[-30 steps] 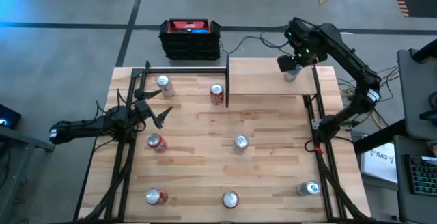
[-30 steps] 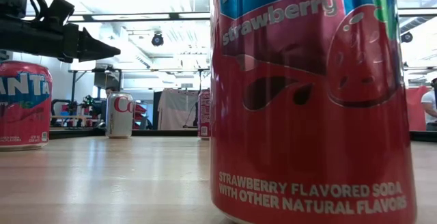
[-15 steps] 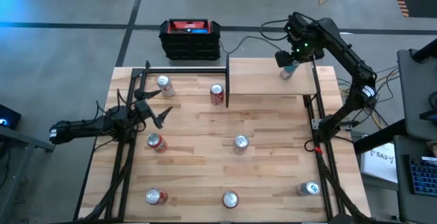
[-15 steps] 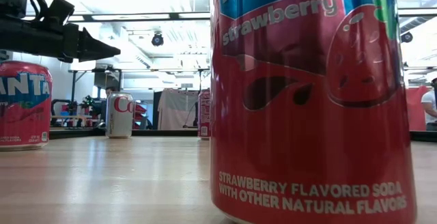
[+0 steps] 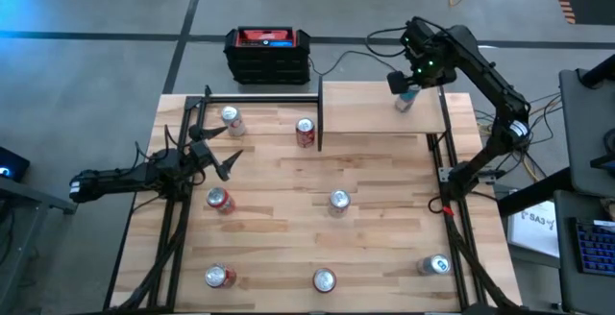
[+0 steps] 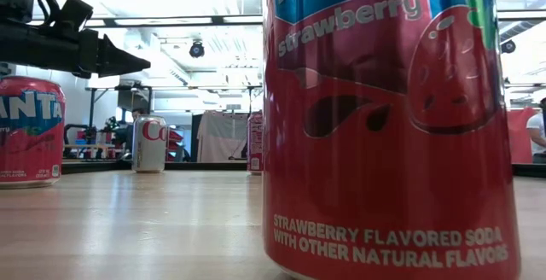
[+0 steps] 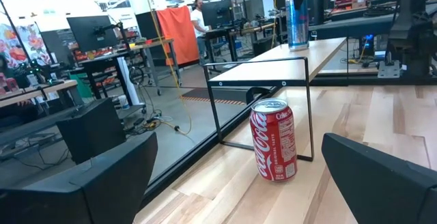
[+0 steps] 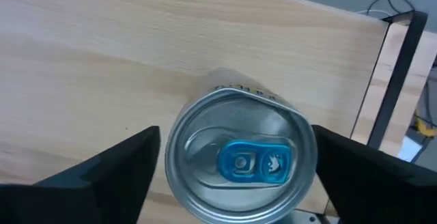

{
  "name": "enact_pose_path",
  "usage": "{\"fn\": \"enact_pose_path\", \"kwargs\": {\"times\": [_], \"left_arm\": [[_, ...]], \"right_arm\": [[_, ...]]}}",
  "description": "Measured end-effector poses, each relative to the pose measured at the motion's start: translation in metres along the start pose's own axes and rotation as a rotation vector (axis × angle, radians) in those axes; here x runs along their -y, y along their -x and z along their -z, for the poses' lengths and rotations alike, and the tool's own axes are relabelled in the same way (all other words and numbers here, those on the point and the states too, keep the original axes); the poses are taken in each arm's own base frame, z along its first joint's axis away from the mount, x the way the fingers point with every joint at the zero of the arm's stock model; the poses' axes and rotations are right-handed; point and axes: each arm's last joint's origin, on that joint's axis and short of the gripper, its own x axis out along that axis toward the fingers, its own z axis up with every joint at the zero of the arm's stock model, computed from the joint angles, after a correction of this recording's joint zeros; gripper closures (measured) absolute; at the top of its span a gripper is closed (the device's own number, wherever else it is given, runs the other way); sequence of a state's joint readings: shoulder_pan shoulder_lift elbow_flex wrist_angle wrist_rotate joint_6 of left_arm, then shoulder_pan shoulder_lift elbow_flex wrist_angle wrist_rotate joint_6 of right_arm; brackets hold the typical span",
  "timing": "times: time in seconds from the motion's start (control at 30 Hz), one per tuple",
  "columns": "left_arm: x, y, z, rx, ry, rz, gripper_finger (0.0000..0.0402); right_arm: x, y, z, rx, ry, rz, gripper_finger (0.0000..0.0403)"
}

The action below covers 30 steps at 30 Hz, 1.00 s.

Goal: Place canned beverage on shelf
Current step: Put the top blue soda can on the shelf

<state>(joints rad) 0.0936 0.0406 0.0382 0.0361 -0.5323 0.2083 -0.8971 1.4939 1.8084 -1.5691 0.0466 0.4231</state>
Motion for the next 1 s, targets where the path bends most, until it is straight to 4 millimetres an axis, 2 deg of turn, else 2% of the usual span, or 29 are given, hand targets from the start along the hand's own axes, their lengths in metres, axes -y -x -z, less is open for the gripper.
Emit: {"fn": "enact_pose_path", "kwargs": {"times": [0.1, 0.23, 0.43, 0.63, 0.77, 0.9, 1.0], "left_arm": [[0.000, 0.000, 0.000, 0.000, 0.000, 0.000, 0.0003], [0.000, 0.000, 0.000, 0.000, 0.000, 0.000, 0.0003], [0.000, 0.000, 0.000, 0.000, 0.000, 0.000, 0.0003], [0.000, 0.000, 0.000, 0.000, 0.000, 0.000, 0.0003], [0.000, 0.000, 0.000, 0.000, 0.000, 0.000, 0.0003], [0.000, 0.000, 0.000, 0.000, 0.000, 0.000, 0.0003], [0.000, 0.000, 0.000, 0.000, 0.000, 0.000, 0.0003]], "right_arm": [[-0.003, -0.002, 0.008, -0.019, -0.041, -0.005, 0.0011], [-0.006, -0.003, 0.027, -0.049, -0.122, -0.022, 0.0006], [-0.001, 0.002, 0.074, -0.074, -0.307, -0.049, 0.0003], [-0.001, -0.002, 0.118, -0.139, -0.326, -0.128, 0.0003], [-0.014, -0.023, 0.127, -0.122, -0.318, -0.172, 0.0003], [-0.028, -0.046, 0.126, -0.087, -0.172, -0.222, 0.0003], [-0.031, -0.059, 0.124, -0.113, -0.090, -0.181, 0.0003]]}}
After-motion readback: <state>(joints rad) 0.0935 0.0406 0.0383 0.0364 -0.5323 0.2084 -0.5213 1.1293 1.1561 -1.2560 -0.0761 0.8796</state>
